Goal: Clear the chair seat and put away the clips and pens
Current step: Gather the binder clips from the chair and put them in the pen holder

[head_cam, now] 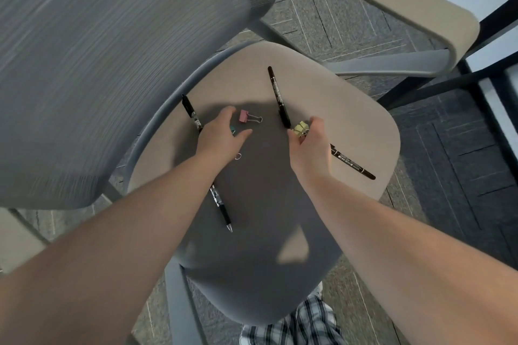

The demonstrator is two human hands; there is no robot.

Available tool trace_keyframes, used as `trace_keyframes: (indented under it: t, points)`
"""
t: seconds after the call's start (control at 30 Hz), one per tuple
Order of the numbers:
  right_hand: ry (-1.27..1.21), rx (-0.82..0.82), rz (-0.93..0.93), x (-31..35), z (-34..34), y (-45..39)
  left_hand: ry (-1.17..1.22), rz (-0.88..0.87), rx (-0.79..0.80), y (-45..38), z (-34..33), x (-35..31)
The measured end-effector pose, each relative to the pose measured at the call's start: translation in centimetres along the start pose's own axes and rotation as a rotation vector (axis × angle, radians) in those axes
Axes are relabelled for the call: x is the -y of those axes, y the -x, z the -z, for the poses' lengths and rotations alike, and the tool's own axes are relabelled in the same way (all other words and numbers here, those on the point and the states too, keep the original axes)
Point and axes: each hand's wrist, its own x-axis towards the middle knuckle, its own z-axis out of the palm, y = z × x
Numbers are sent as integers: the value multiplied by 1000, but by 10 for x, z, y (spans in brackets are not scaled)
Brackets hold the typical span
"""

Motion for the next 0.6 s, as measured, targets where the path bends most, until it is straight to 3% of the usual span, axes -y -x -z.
trace_keyframes:
  t: [0.27, 0.6]
  points:
    - [196, 85, -68, -3, 0, -13, -150, -40, 119, -29, -11, -11]
    - [259, 115, -14, -4, 0, -6, -195, -10, 80, -23, -20, -16]
